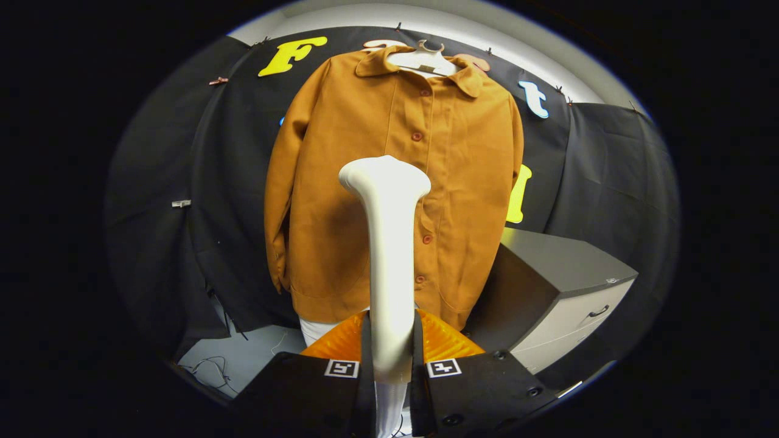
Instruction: Iron the clothes twice with a garment steamer, once on the left side and once on the right side.
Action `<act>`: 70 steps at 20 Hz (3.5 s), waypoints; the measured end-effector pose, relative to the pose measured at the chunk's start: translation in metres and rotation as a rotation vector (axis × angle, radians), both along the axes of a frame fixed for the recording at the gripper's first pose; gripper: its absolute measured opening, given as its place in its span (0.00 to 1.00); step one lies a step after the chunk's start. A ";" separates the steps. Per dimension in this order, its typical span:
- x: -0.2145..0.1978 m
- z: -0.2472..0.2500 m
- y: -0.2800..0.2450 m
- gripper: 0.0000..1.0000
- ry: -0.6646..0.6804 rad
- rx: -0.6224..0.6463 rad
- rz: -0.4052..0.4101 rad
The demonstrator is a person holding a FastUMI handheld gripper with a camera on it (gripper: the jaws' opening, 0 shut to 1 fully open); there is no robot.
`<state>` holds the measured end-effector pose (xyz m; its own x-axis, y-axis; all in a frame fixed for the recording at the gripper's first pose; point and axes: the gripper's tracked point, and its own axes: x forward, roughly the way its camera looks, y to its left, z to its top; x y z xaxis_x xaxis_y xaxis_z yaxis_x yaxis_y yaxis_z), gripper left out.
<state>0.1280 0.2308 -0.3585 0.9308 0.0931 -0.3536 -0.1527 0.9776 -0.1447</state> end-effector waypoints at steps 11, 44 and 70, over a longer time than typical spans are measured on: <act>-0.024 0.089 -0.025 0.26 -0.104 0.034 -0.025; -0.056 0.257 -0.109 0.25 -0.202 0.161 0.002; -0.057 0.273 -0.146 0.25 -0.233 0.187 -0.025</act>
<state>0.0707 0.0846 -0.0856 0.9876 0.1128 -0.1089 -0.1124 0.9936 0.0097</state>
